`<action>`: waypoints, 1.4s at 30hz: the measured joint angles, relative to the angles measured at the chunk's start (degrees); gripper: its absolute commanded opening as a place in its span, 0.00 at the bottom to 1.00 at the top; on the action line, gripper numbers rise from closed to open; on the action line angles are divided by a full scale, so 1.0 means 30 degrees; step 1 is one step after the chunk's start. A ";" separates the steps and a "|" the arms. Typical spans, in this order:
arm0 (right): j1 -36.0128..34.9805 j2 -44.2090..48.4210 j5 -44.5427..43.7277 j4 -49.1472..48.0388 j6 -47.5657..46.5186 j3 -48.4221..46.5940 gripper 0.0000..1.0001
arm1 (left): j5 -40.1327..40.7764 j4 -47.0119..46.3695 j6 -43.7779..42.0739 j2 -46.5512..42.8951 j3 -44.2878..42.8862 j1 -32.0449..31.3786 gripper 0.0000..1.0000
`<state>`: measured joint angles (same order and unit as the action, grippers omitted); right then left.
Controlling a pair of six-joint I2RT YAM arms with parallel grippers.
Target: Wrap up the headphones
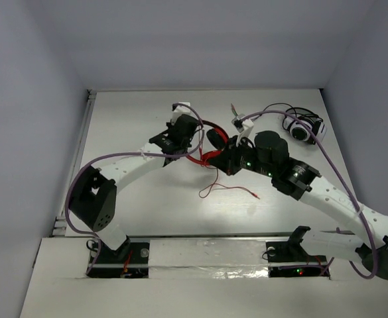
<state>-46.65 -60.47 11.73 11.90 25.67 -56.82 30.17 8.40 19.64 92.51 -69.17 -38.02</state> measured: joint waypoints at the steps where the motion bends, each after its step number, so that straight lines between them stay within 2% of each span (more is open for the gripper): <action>1: 0.0000 -0.0168 -0.0270 0.0262 -0.0226 -0.0291 0.00 | -0.0029 0.0058 -0.0095 -0.0044 0.0168 -0.0299 0.00; 6: 0.0000 -0.1661 -0.2069 0.2215 -0.1566 -0.2025 0.00 | -0.0765 0.0423 -0.1137 -0.0299 0.0372 -0.1596 0.00; 11: 0.0000 -0.2244 -0.4153 0.3708 -0.2164 -0.2368 0.00 | -0.0175 0.3126 -0.2623 -0.0219 -0.0670 -0.2331 0.00; 17: 0.0000 -0.2135 -0.5814 0.5246 -0.2288 -0.2368 0.00 | 0.0597 0.4707 -0.4575 -0.0291 -0.1064 -0.2550 0.00; 23: 0.0000 -0.2142 -0.7446 0.6404 -0.2273 -0.2368 0.00 | 0.0284 0.5370 -0.6353 -0.0729 -0.1064 -0.2543 0.00; 29: 0.0000 -0.2142 -0.9537 0.6994 -0.2280 -0.2324 0.00 | -0.1705 0.5384 -0.7548 -0.1836 -0.1064 -0.2543 0.00; 37: 0.0000 -0.2178 -1.0928 0.7359 -0.2120 -0.2069 0.00 | -0.3249 0.5421 -0.8415 -0.2783 -0.1617 -0.2426 0.00; 42: -0.0087 -0.2463 -1.2728 0.7555 -0.1756 -0.2069 0.01 | -0.5792 0.5435 -0.8837 -0.2863 -0.1625 -0.2412 0.00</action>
<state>-46.92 -67.85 -26.46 34.57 20.40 -63.02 12.80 24.71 -6.87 83.92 -74.04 -45.25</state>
